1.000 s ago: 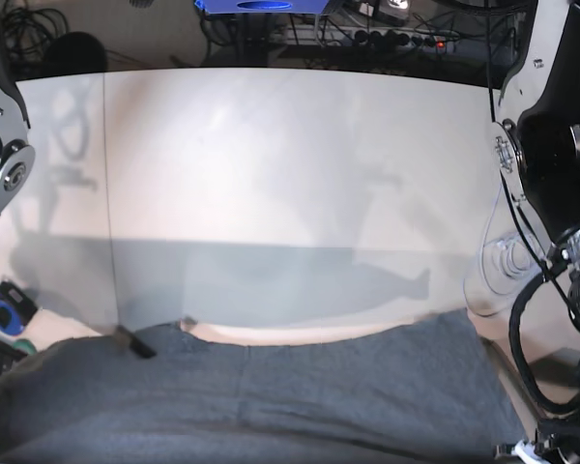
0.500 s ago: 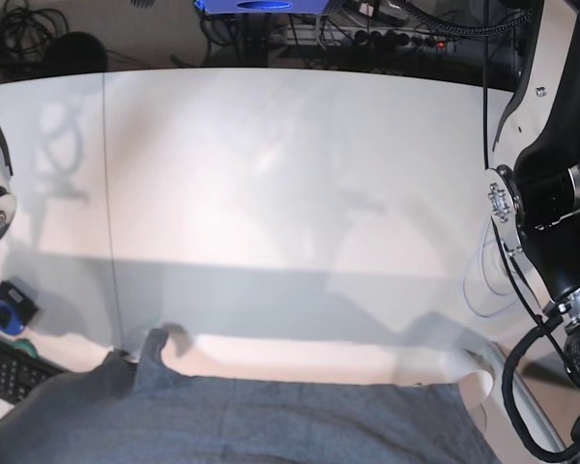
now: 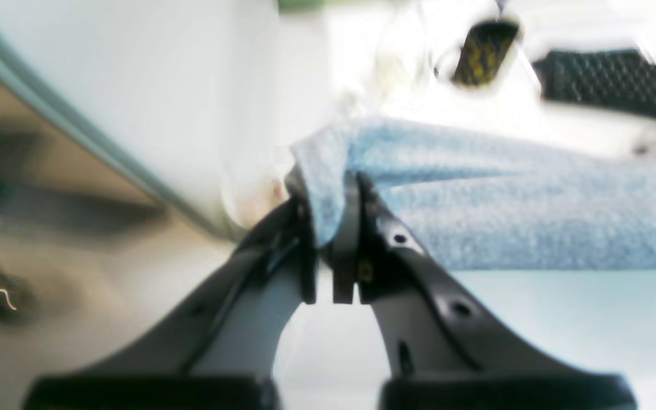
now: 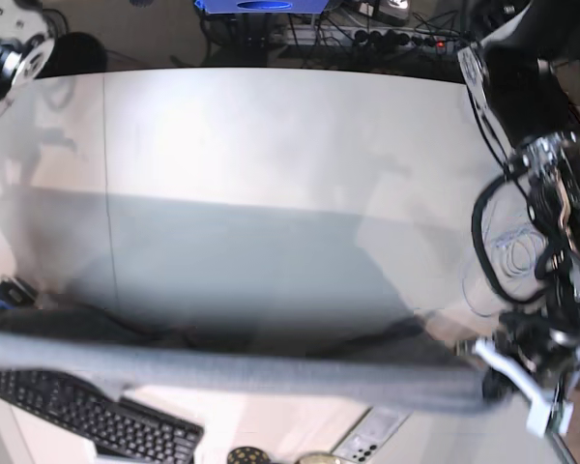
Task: Layout the t-shirt on the table in an organized manner, then fold the t-shirt properly
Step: 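Pull the held edge back with both grippers, spreading the shirt flat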
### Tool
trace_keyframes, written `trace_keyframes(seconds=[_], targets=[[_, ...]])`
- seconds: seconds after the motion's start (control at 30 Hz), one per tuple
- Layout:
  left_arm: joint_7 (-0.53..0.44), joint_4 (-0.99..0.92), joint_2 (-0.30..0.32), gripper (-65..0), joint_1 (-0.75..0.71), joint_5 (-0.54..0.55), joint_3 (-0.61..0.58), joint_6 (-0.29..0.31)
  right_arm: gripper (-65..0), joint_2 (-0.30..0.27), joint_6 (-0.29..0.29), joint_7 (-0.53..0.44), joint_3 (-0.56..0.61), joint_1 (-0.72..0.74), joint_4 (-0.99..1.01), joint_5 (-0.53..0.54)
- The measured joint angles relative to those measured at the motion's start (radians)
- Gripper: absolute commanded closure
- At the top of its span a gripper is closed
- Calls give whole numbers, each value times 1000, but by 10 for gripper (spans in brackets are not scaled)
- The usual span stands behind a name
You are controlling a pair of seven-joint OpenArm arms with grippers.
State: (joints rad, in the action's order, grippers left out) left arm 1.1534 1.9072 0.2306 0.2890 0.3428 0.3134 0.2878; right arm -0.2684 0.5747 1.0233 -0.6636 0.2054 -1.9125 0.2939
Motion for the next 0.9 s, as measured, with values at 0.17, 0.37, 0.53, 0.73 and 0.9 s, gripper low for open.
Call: trace_keyframes(seconds=[0.17,0.37,0.53,0.73,0.9], targets=[[-13,13,4,0,-201,105,87,1,-2,68,5,-61,-90,-203,2,15],[-15,8,0,0,-410,110,139,-3,-2,183,2,-178,-107,-413,14,-10],[-148,5,-27,0,-578,98,143,-3,-2,228,0,-268,-109,-486,103,-13],[-222,-19,-28,0,-674,47,137,-1,-2,255,-2,-298,-180,-502,187,-10],[-227,-122,-29,0,-674,48,135,1,-2,255,3,-309,-238,-502,278,-3]])
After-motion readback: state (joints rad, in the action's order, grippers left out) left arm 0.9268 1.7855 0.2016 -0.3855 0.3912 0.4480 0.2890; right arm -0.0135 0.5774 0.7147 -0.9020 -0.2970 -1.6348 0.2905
